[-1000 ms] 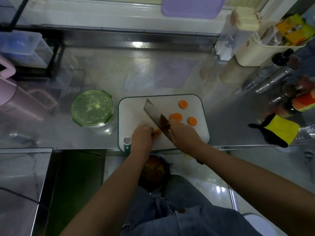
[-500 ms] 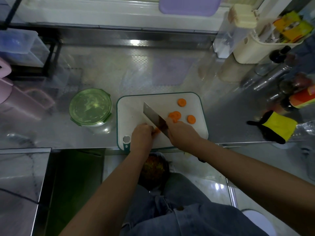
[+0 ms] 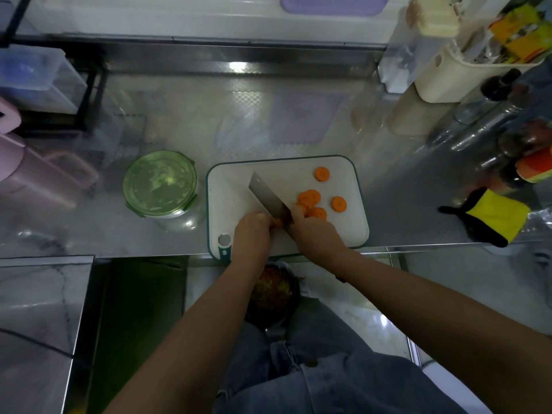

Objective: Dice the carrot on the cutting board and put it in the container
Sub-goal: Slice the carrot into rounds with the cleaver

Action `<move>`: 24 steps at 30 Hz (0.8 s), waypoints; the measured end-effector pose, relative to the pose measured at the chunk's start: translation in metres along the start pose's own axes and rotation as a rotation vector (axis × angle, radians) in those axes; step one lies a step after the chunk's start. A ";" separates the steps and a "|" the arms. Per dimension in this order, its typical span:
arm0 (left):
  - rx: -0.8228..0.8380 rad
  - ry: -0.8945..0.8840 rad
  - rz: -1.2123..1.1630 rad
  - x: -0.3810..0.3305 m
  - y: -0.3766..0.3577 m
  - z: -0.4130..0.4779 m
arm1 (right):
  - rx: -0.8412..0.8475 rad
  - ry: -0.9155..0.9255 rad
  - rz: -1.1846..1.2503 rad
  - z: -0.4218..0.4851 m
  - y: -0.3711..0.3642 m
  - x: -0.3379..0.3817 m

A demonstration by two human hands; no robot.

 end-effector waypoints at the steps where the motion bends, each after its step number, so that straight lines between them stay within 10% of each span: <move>1: 0.002 0.002 -0.009 0.000 0.000 0.000 | 0.017 -0.016 0.075 0.000 0.004 -0.002; 24: 0.019 -0.028 0.013 0.000 0.003 -0.001 | 0.002 0.001 -0.138 -0.005 0.022 0.015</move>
Point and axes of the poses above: each hand's wrist, its own z-axis towards the middle knuckle, its own y-axis out of the back of the hand, x = y × z, the point moved 1 cm from there along z, towards the middle knuckle, and after that the axes turned 7 degrees about -y, right-handed, at the moved point
